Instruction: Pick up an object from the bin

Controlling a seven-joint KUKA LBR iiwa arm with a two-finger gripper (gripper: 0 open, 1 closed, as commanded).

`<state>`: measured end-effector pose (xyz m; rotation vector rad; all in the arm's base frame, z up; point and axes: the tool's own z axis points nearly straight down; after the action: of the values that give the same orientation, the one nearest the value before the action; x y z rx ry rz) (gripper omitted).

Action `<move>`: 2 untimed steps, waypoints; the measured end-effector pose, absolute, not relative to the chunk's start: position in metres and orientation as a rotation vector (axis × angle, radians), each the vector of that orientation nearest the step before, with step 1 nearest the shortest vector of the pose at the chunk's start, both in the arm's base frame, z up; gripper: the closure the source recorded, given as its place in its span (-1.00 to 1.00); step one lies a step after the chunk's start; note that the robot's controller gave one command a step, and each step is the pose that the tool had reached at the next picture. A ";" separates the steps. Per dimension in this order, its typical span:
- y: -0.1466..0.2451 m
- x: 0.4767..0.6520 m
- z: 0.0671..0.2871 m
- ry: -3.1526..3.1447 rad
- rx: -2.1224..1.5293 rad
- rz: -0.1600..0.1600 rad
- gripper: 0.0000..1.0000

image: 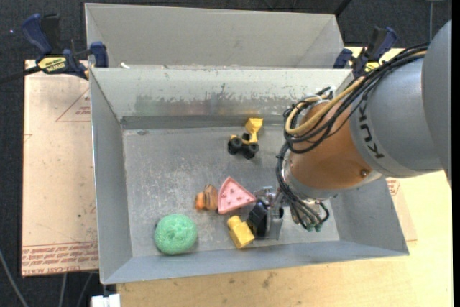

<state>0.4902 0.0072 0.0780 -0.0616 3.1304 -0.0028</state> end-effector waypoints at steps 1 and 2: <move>0.023 0.494 0.077 3.131 -0.057 -0.006 1.00; 0.046 0.501 0.082 3.134 -0.067 -0.001 1.00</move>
Offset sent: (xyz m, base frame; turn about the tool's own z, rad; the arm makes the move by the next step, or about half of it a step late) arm 0.0108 0.0465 0.0048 -0.0068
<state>0.5005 0.0459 0.0823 -0.0672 3.1345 -0.0013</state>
